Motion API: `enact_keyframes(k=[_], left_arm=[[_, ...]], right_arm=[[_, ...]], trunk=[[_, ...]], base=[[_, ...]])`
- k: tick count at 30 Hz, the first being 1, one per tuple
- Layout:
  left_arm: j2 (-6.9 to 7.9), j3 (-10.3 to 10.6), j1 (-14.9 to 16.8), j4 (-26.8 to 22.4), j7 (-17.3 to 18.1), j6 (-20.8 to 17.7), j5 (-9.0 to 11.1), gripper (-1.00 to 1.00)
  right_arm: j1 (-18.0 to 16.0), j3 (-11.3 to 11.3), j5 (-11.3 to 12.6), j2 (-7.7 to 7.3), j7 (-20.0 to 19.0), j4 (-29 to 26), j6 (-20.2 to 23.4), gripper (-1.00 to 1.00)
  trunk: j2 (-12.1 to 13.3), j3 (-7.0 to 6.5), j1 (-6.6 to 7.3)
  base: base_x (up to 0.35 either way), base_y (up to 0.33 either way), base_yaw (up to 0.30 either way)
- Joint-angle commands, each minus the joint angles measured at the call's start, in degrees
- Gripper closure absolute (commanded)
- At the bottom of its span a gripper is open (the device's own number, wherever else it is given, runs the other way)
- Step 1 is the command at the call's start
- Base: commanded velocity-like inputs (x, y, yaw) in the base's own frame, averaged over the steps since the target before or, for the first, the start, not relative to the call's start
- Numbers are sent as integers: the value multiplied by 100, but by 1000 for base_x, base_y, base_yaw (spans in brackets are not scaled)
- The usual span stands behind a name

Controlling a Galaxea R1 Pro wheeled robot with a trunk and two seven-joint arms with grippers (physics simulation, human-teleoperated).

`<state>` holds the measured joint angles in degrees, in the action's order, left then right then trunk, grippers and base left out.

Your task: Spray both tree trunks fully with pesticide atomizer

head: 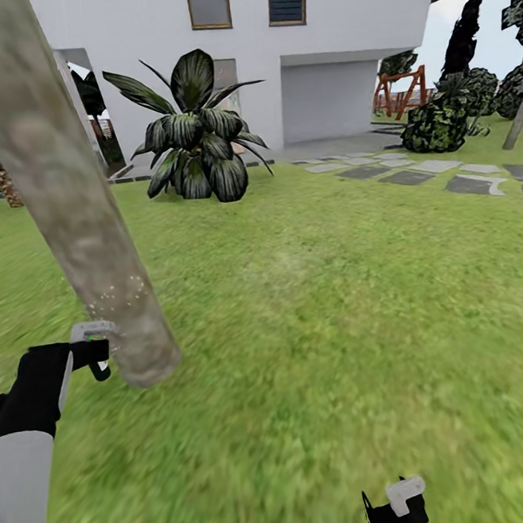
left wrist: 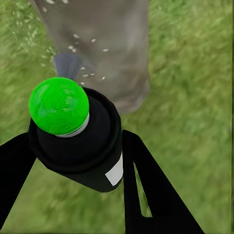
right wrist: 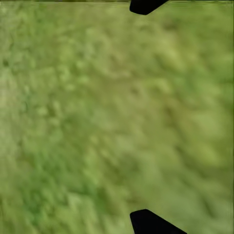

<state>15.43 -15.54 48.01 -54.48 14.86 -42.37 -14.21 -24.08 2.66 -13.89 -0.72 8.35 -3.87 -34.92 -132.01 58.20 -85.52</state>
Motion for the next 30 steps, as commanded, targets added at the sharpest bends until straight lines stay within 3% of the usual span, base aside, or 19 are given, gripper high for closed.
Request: enact_keyframes(k=[1,6,10,14,18,23,30], left_arm=[[-3,5,-1,1,0,1,1,100],[33,17,-24,217,-9,32,-24,100],[-19,40,-35,528,-17,60,-15,100],[-249,40,-61,561,-18,63,-50,100],[-170,-91,-123,567,-70,75,-61,100],[-69,-235,-329,569,-449,108,-58,100],[-277,-221,-397,563,-492,234,-24,100]], right_arm=[[0,-1,0,1,0,0,-3,-100],[0,-3,0,-5,3,0,-6,-100],[0,3,0,1,1,-3,-6,-100],[0,6,0,1,0,0,-6,-100],[0,6,0,1,0,0,-6,-100],[0,6,0,1,0,0,-6,-100],[0,6,0,2,0,0,-6,-100]], trunk=[[0,0,0],[0,0,0],[0,0,0],[0,0,0],[0,0,0],[0,0,0],[0,0,0]], base=[[105,-273,20],[102,-273,3],[104,-273,0],[120,-273,16],[147,-265,220],[168,-227,274],[225,-187,277]])
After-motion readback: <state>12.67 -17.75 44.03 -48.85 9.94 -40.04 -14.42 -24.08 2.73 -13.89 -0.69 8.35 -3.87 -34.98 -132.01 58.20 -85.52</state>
